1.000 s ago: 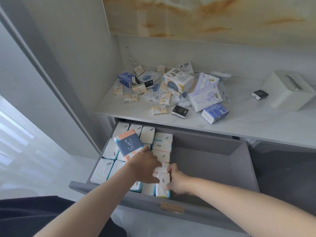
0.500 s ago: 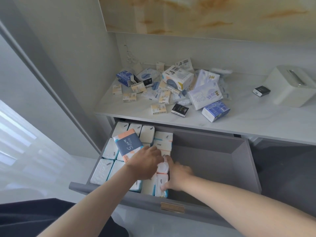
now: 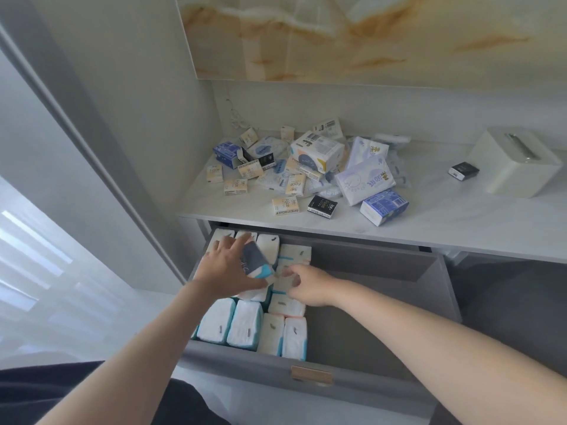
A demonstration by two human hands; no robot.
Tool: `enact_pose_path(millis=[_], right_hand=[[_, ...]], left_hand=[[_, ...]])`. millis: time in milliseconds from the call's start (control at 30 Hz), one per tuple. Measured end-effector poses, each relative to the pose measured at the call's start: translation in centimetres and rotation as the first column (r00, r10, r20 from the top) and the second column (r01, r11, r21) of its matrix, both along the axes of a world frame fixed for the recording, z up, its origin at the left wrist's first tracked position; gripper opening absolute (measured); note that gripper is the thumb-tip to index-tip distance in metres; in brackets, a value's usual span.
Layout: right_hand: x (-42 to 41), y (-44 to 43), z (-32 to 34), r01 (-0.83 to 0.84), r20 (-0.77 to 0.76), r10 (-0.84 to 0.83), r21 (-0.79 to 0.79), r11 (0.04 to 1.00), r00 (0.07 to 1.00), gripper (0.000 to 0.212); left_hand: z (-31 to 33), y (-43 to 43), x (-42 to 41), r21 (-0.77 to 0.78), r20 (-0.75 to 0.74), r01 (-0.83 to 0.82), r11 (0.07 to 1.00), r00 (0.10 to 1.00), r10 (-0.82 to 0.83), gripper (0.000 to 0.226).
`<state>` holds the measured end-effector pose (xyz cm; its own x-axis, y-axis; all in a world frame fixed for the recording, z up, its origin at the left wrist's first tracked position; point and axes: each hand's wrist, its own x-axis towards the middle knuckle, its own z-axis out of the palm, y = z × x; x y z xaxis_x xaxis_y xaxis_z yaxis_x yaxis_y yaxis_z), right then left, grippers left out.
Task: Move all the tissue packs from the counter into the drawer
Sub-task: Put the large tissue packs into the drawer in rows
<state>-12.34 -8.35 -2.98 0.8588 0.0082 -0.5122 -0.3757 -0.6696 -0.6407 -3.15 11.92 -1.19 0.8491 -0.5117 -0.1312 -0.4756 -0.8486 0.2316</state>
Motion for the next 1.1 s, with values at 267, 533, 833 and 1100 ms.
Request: enact_pose_path(millis=[267,533,833,1100], right_hand=[[0.2,-2.7,3.5,0.396,-0.121,-0.383,0.425,0.814,0.916,0.052],[-0.6,-7.7,4.5,0.081,-0.048,-0.119,-0.478,0.875,0.992,0.050],[0.5,-7.7,-1.2,-0.002,-0.016,-0.013,-0.700,0.714,1.000,0.057],[1.7,-7.2,-5.2,0.280,0.102,-0.269,-0.550,0.787,0.958,0.053]], left_hand=[[1.1,-6.7,-1.5,-0.296,-0.190,0.038,0.954,0.977,-0.097,0.126],[-1.5,-10.5,-1.2,-0.111,-0.396,0.224,0.968,0.884,-0.250,0.067],[-5.1,-10.6,-0.3,0.254,-0.154,0.475,0.843,0.880,-0.449,0.066],[-5.9,-11.8,1.1,0.233,-0.086,0.458,0.858,0.888,-0.451,0.056]])
